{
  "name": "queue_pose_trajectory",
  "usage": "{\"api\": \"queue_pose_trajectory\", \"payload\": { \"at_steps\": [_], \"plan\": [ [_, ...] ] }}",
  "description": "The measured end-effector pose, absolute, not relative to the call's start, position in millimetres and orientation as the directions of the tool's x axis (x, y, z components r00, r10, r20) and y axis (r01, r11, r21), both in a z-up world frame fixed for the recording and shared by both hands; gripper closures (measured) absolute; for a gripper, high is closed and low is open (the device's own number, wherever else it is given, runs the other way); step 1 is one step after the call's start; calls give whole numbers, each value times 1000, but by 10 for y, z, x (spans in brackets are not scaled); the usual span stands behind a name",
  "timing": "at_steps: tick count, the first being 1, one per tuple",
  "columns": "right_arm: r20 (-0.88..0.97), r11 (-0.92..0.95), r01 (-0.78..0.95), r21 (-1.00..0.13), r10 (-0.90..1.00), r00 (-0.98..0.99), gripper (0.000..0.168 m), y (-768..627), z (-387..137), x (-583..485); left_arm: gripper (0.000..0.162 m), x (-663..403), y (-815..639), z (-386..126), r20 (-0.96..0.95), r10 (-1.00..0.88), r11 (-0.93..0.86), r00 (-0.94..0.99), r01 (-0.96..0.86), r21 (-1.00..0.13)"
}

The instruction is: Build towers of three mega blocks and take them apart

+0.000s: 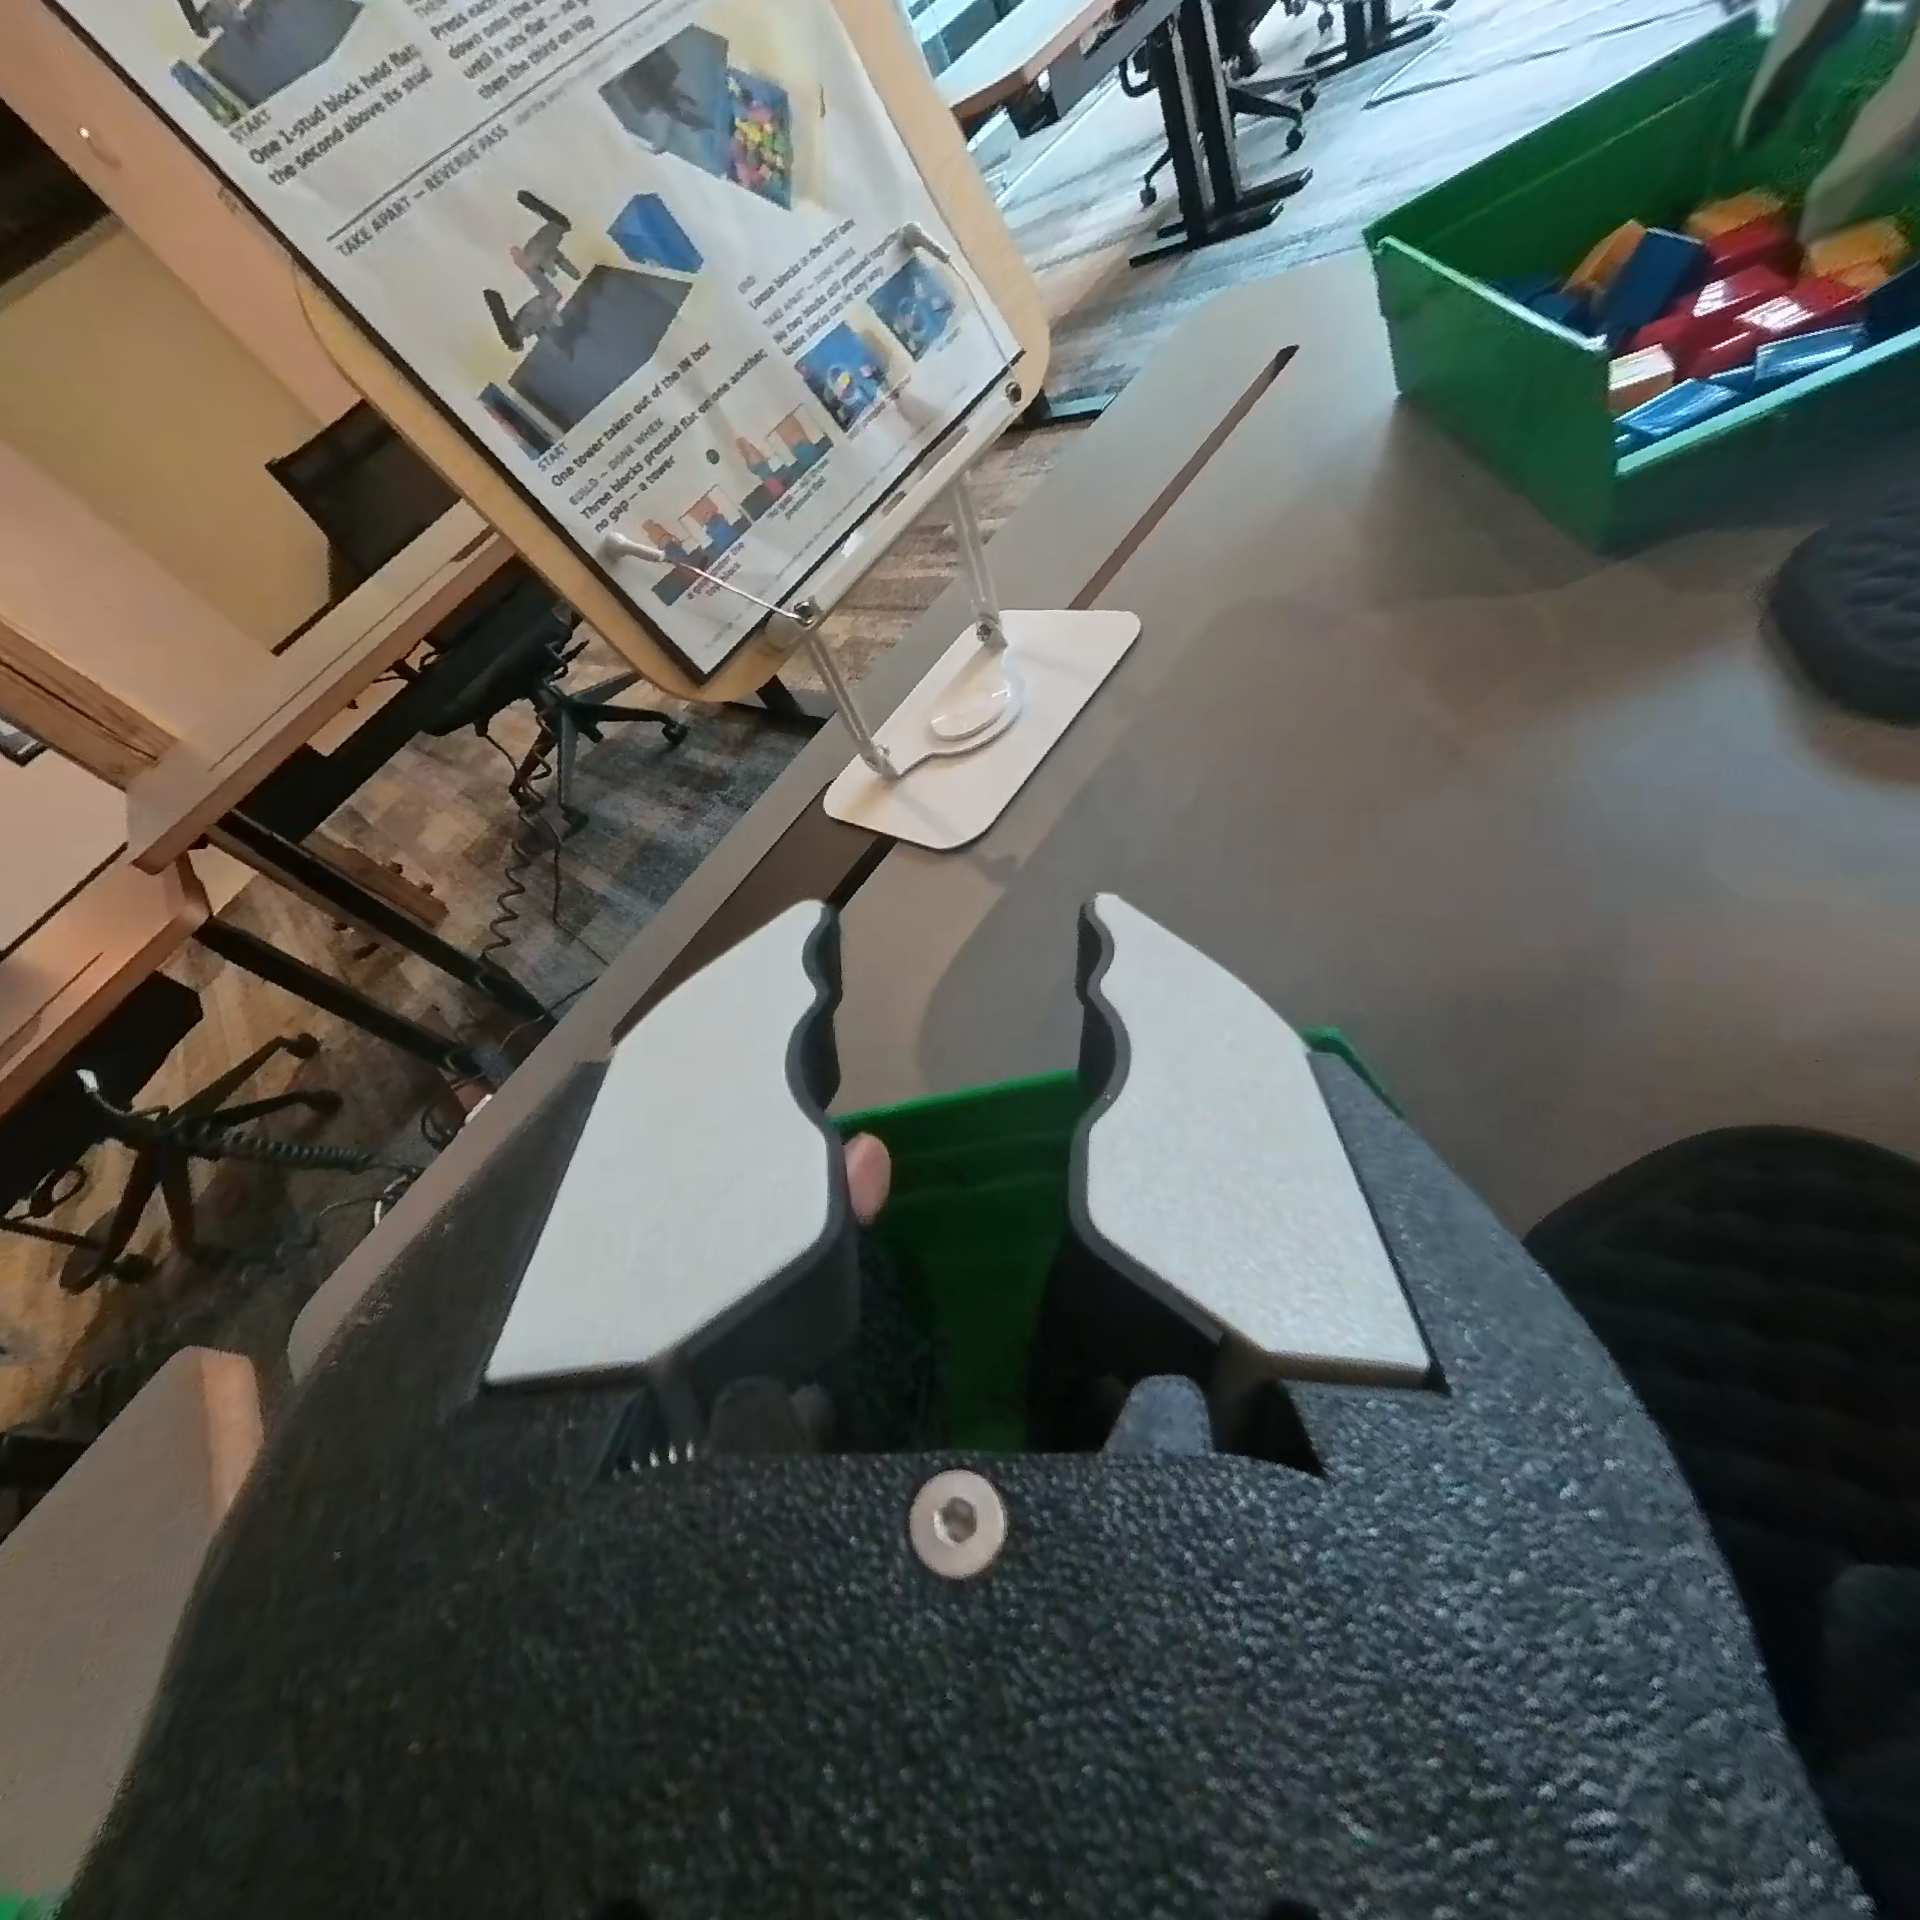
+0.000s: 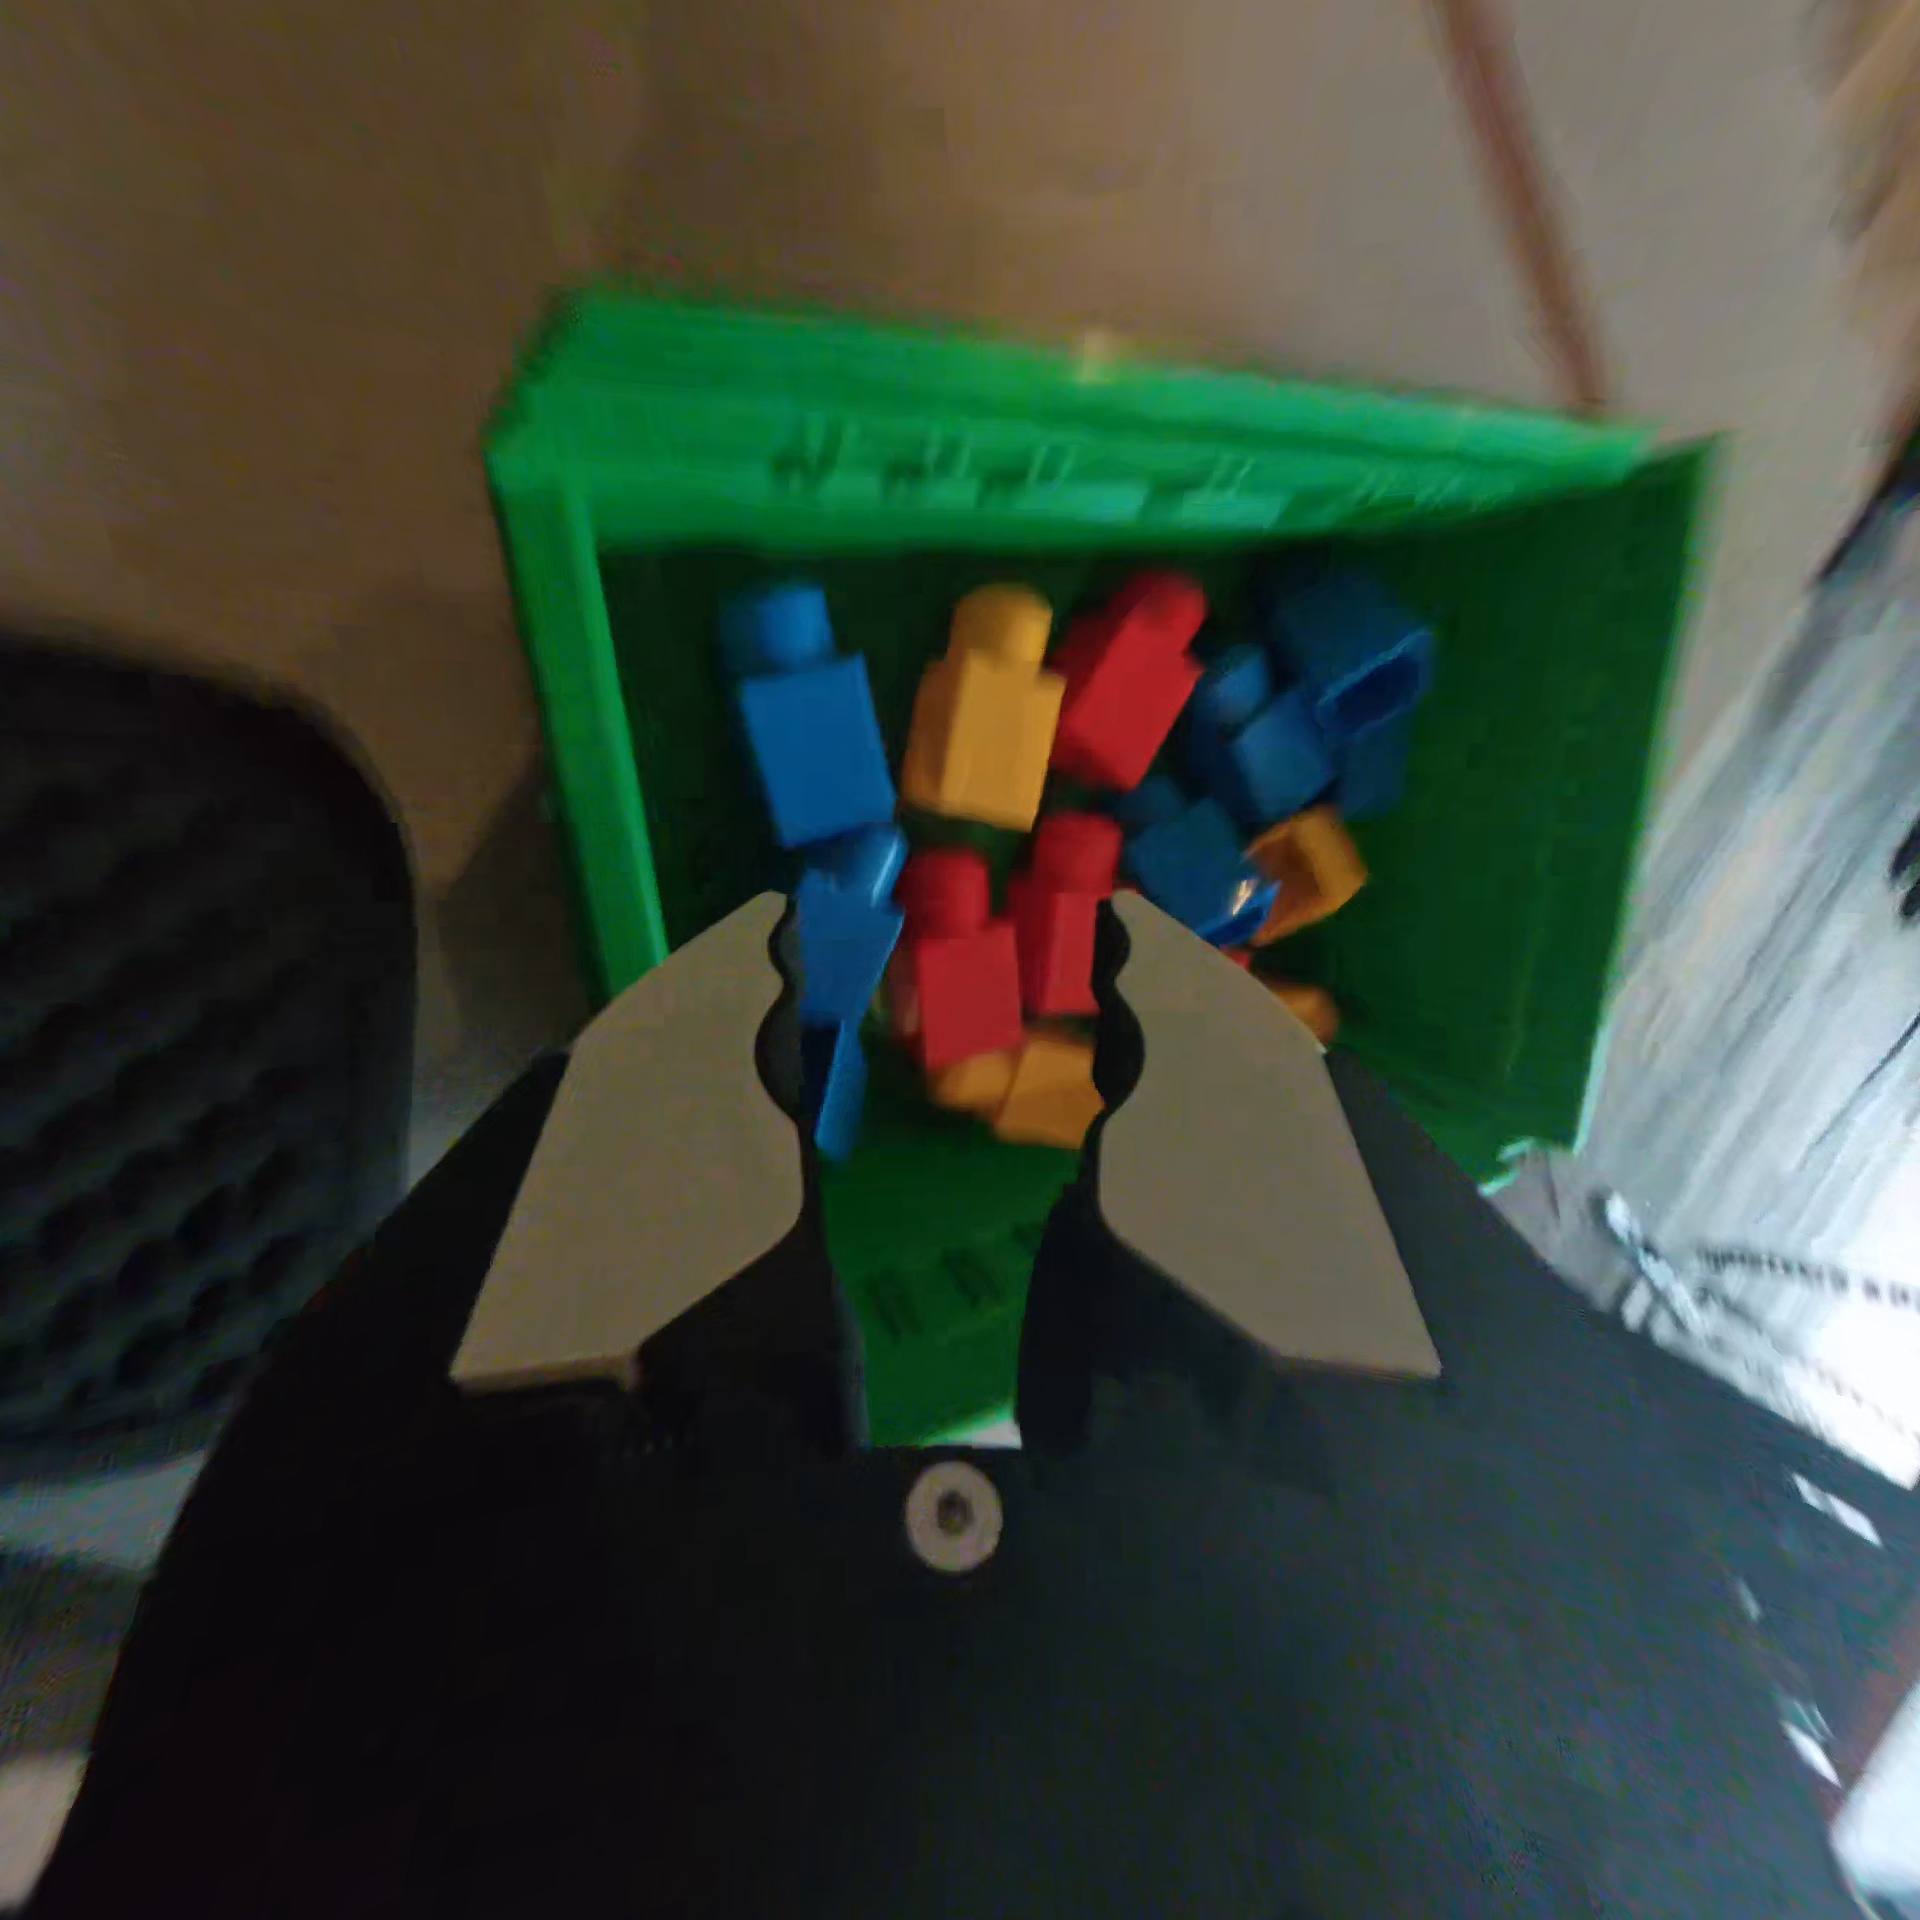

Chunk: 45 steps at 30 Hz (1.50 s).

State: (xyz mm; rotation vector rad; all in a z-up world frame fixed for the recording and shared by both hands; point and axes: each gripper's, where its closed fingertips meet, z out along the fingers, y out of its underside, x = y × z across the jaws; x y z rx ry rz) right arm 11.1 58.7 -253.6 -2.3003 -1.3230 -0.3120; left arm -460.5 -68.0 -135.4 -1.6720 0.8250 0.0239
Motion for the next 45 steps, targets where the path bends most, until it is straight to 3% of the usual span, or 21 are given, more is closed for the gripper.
{"api": "queue_pose_trajectory", "payload": {
  "at_steps": [4, 6, 8, 11, 19, 28, 38, 45],
  "plan": [
    [399, -118, 662, -740, 715, 574, 108, 669, -1672, -659, 119, -4671, -618, -1367, -437, -464, -73, 770, -525, -848],
    [347, 55, 472, -880, 752, 560, 108, 553, -1195, -1058, 118, -4699, -593, -1372, -436, -449, -89, 780, -525, -847],
    [299, 164, 290, -943, 800, 520, 107, 414, -807, -1382, 118, -4730, -574, -1374, -430, -434, -105, 792, -519, -848],
    [263, 222, 144, -964, 858, 441, 105, 286, -463, -1768, 118, -4795, -547, -1372, -408, -404, -134, 819, -495, -859],
    [331, 315, 102, -944, 881, 337, 95, 263, -134, -2539, 117, -5112, -456, -1366, -302, -252, -241, 919, -362, -901],
    [271, 264, 65, -962, 916, 295, 98, 356, -357, -2827, 117, -5972, -604, -1722, -106, 144, -485, 984, -23, -874],
    [288, 237, 187, -953, 900, 328, 100, 579, -676, -2767, 111, -5831, -238, -1994, -105, 27, -513, 994, -77, -855],
    [302, 250, 193, -949, 899, 318, 101, 553, -679, -2733, 111, -5874, 2, -2191, -166, 73, -561, 983, -97, -822]
  ]
}}
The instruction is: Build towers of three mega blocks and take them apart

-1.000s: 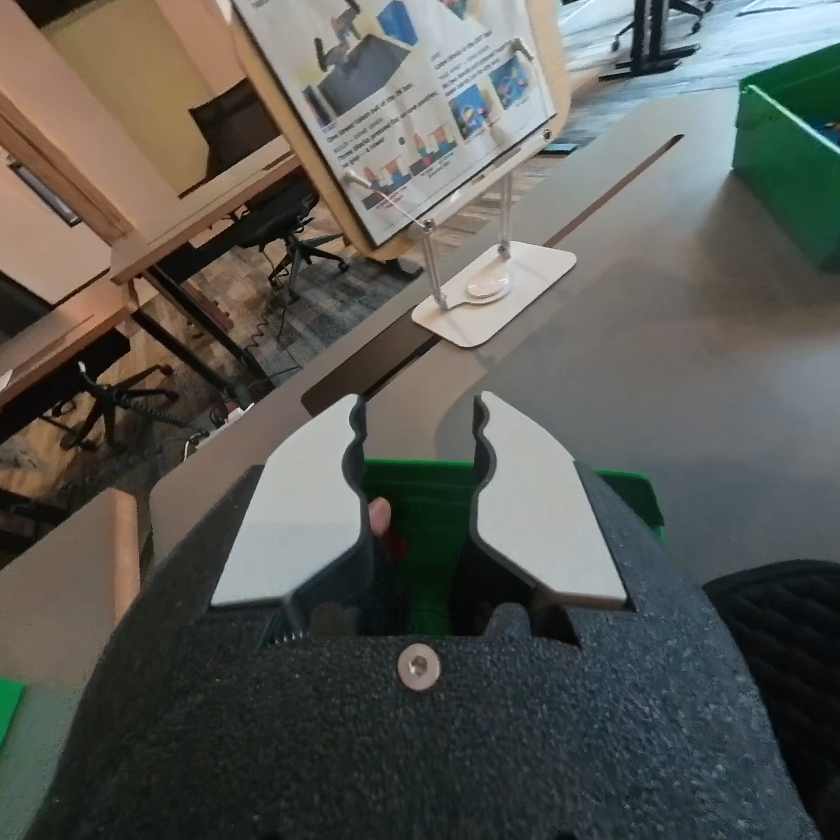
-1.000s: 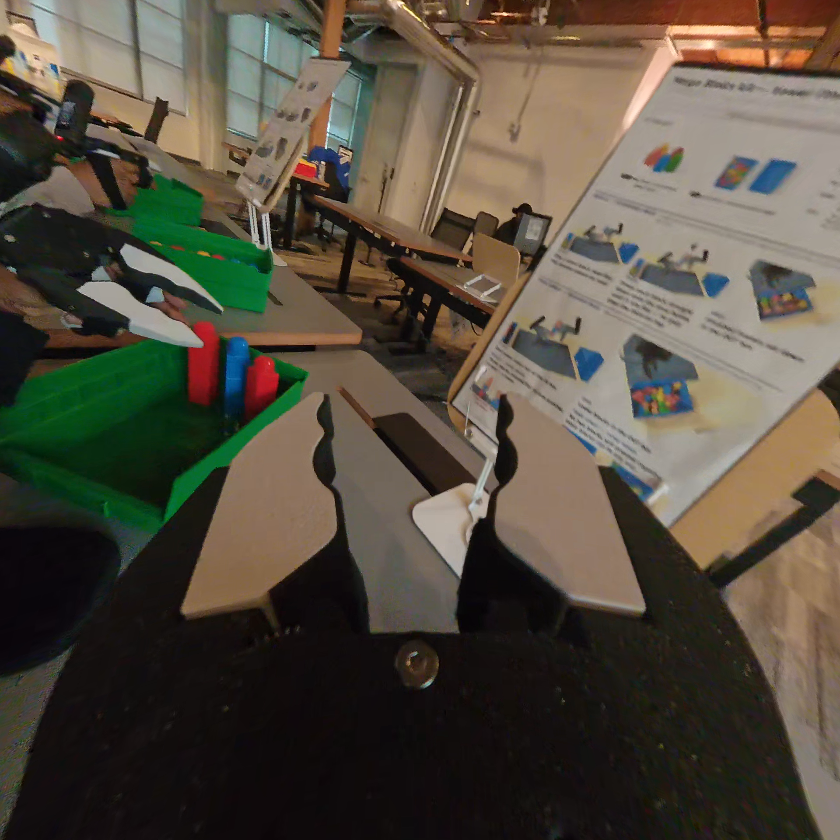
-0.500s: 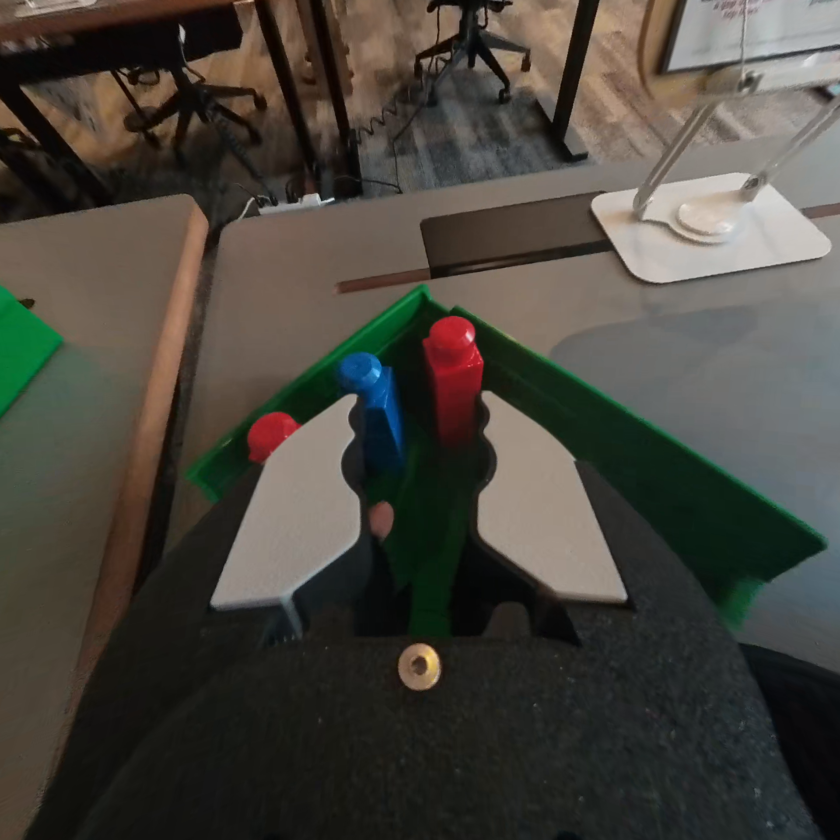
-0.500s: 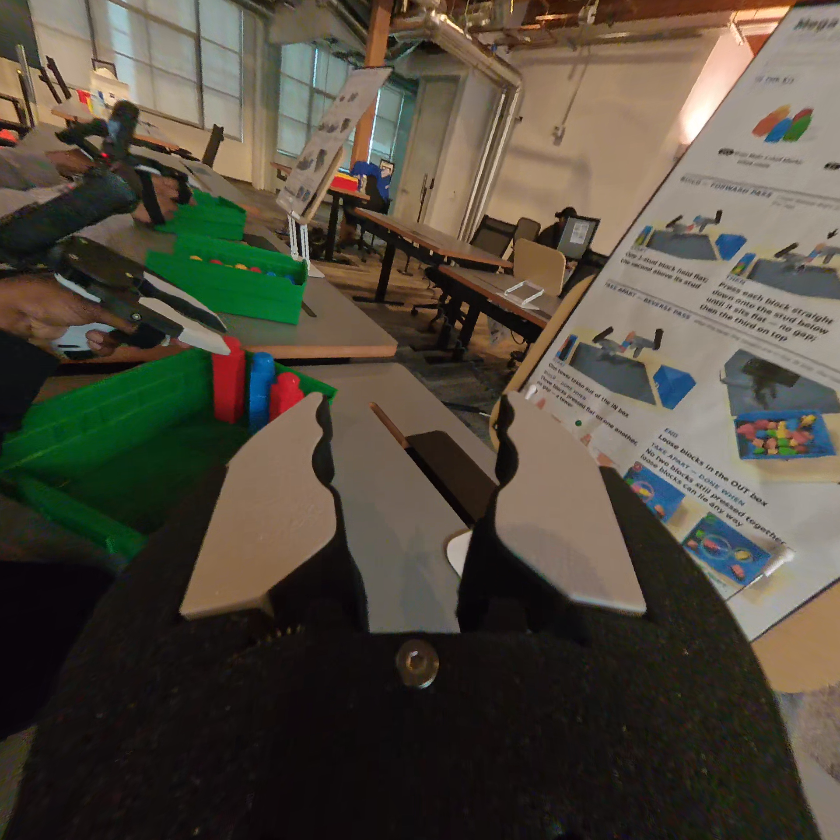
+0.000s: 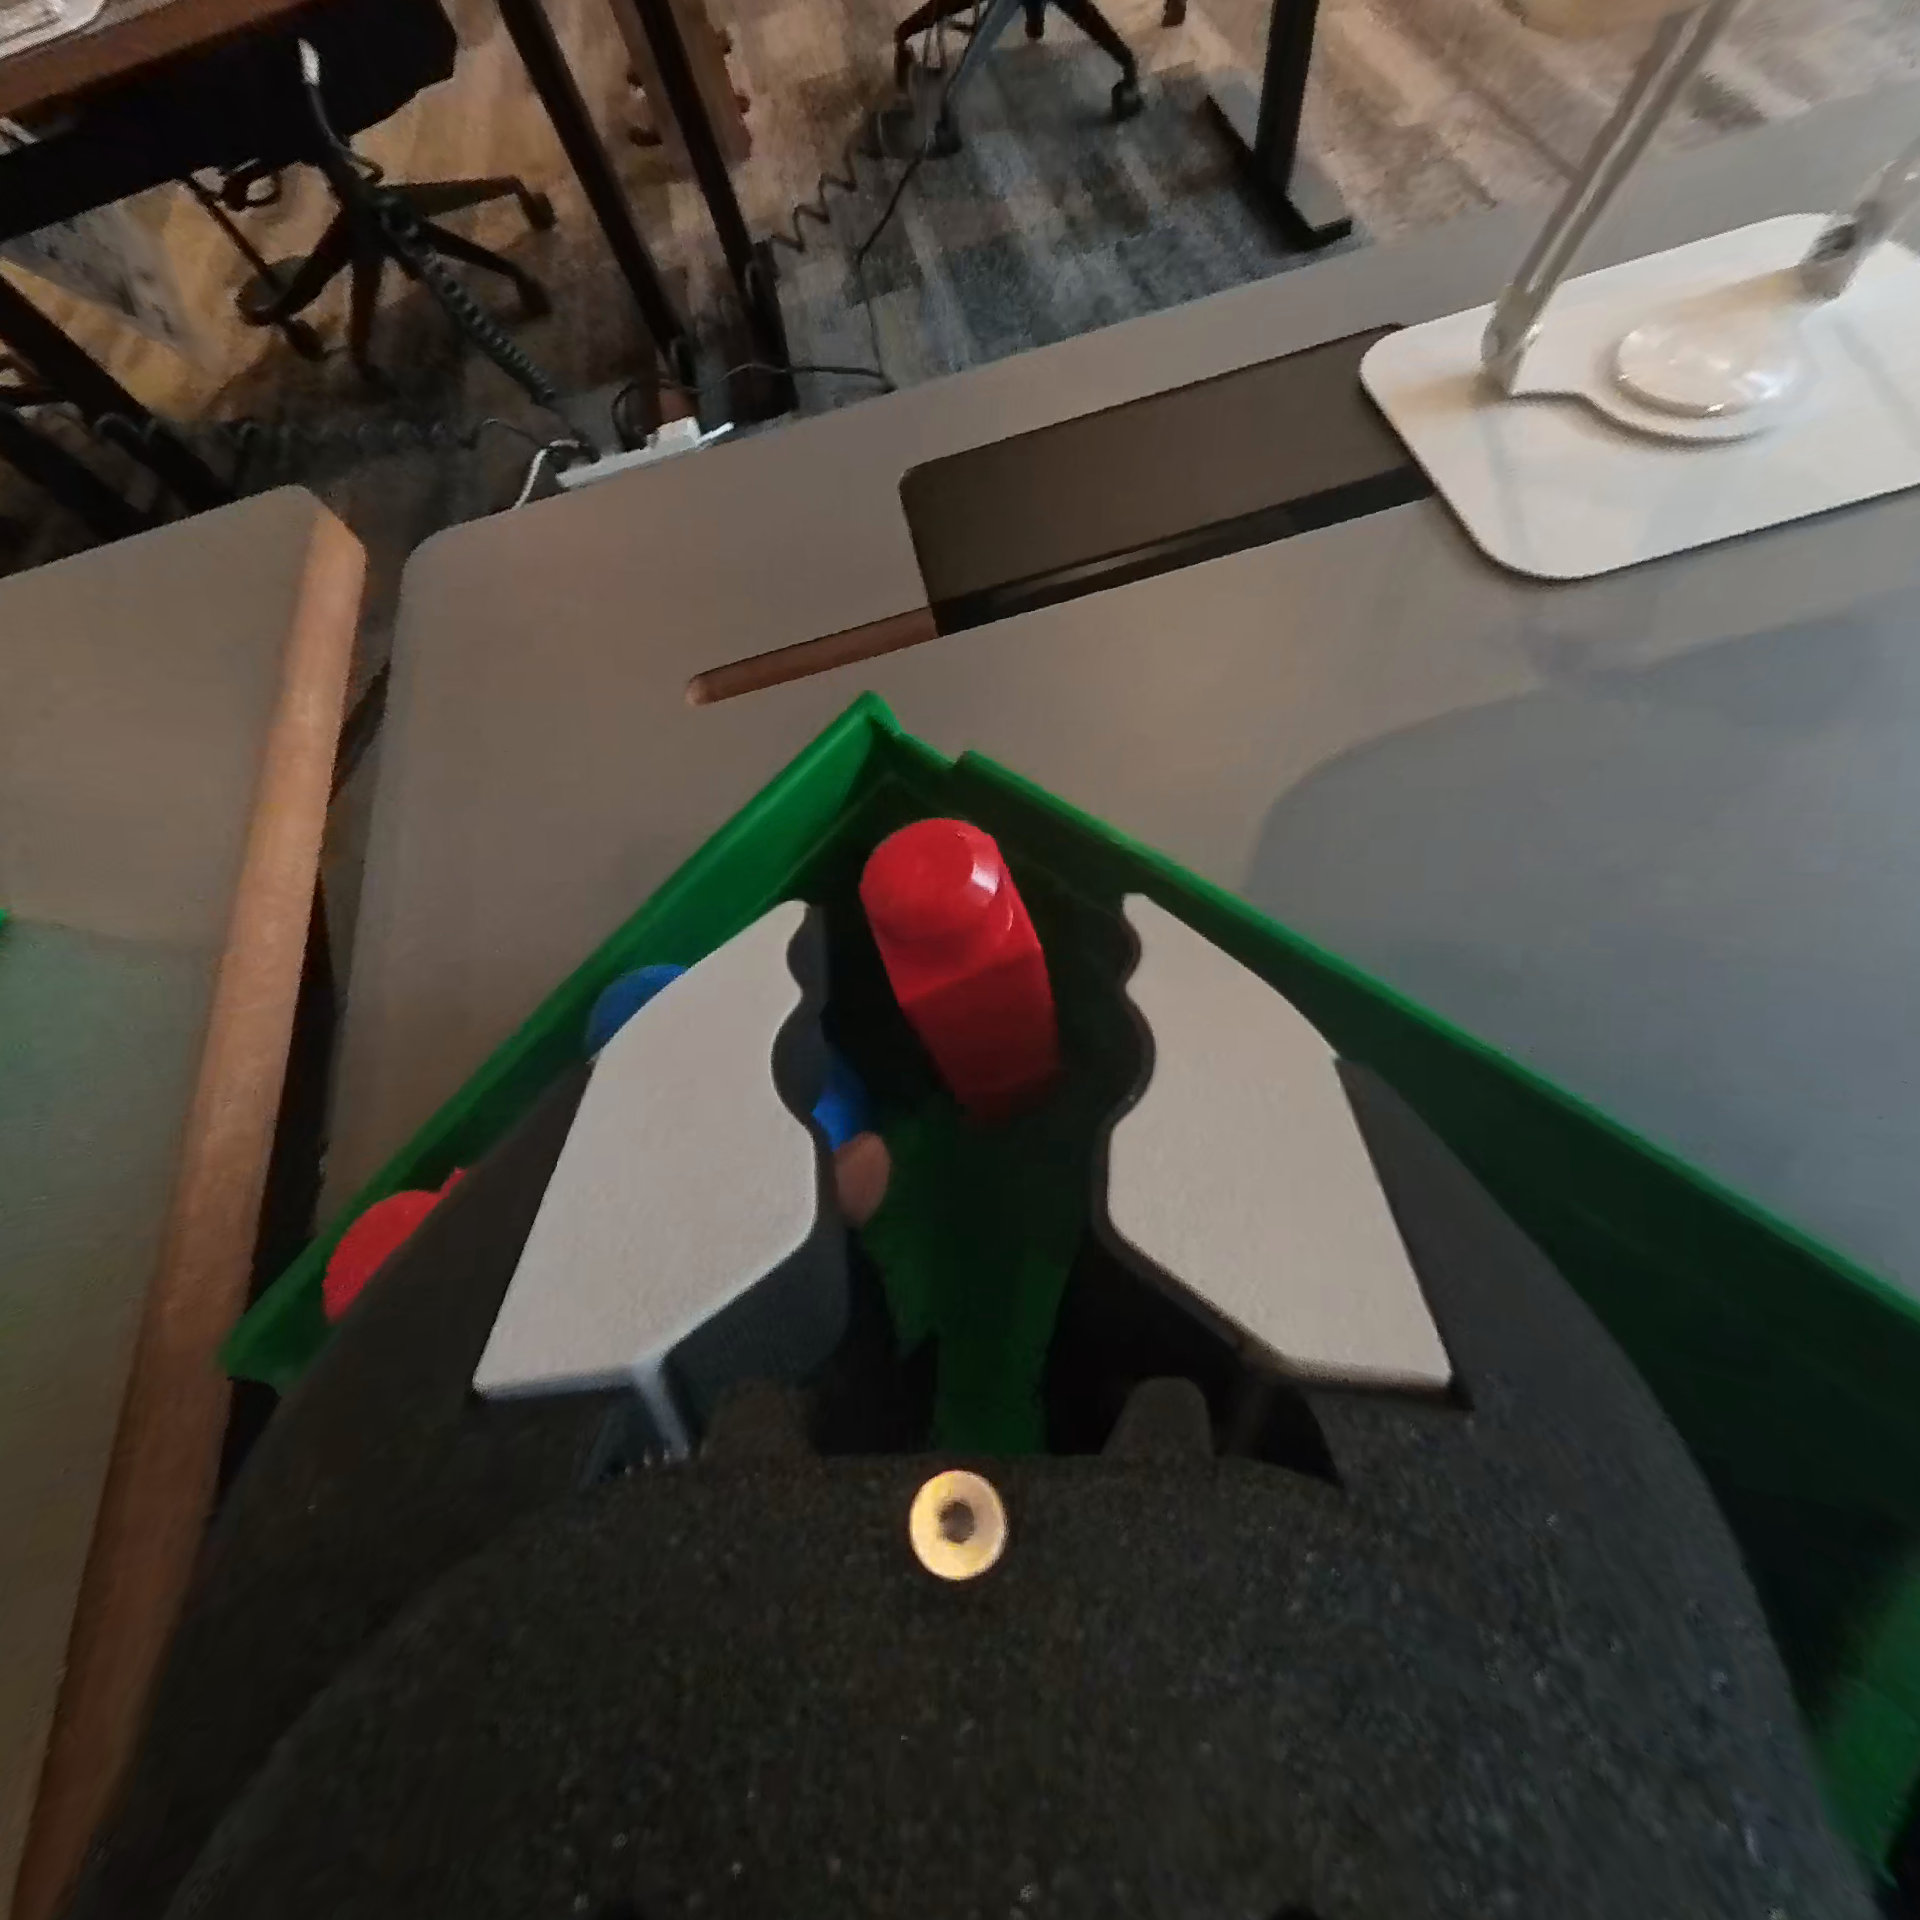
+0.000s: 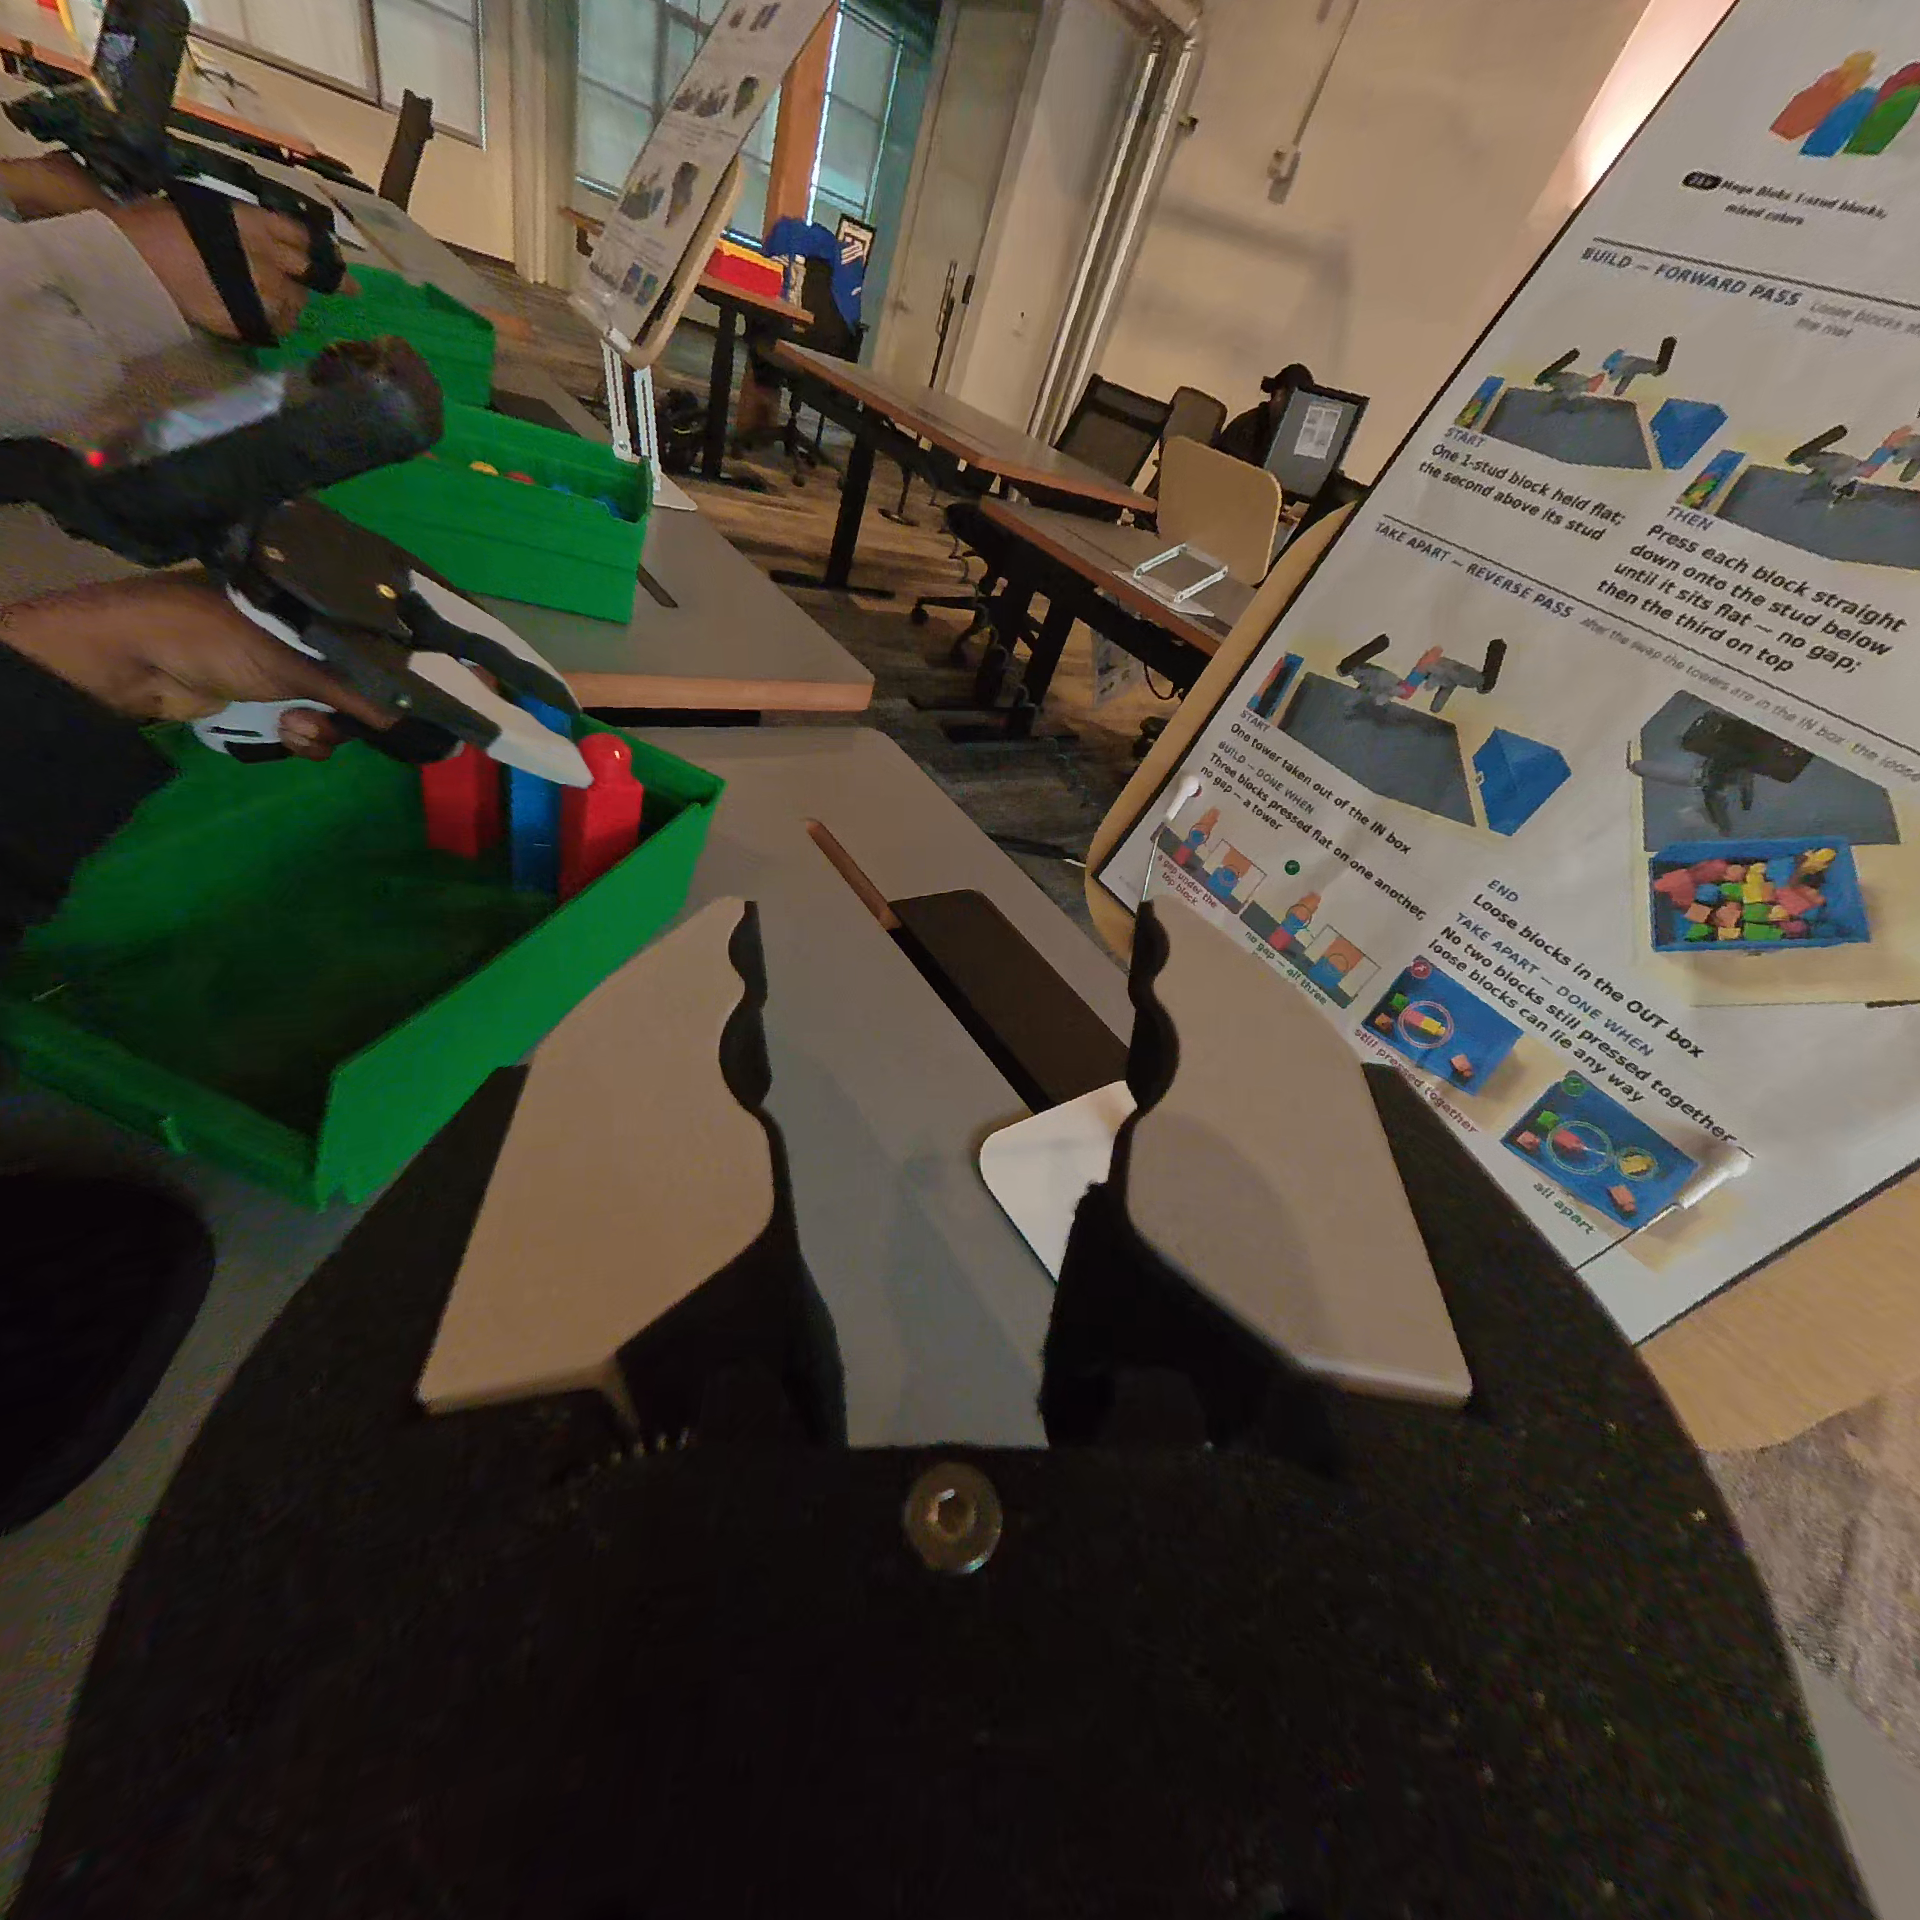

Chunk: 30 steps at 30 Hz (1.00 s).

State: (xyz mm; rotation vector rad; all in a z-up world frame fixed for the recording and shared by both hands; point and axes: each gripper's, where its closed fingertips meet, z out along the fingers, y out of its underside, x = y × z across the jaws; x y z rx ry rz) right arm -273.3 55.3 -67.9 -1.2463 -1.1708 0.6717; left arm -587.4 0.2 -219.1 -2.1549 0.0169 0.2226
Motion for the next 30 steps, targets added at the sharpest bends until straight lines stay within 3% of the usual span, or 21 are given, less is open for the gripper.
{"api": "queue_pose_trajectory", "payload": {
  "at_steps": [13, 20, 24, 30],
  "plan": [
    [299, 247, 190, -950, 896, 328, 102, 585, -683, -2674, 112, -5990, 181, -2522, -254, 143, -658, 956, -100, -746],
    [299, 246, 195, -949, 899, 319, 103, 586, -707, -2696, 123, -6013, 150, -2603, -224, 162, -690, 961, -52, -722],
    [305, 251, 205, -946, 903, 303, 103, 558, -732, -2737, 123, -5949, 44, -2342, -206, 161, -657, 965, -51, -752],
    [328, 278, 221, -935, 914, 238, 104, 436, -782, -2860, 123, -5755, -151, -1617, -165, 163, -463, 973, -72, -883]
  ]
}}
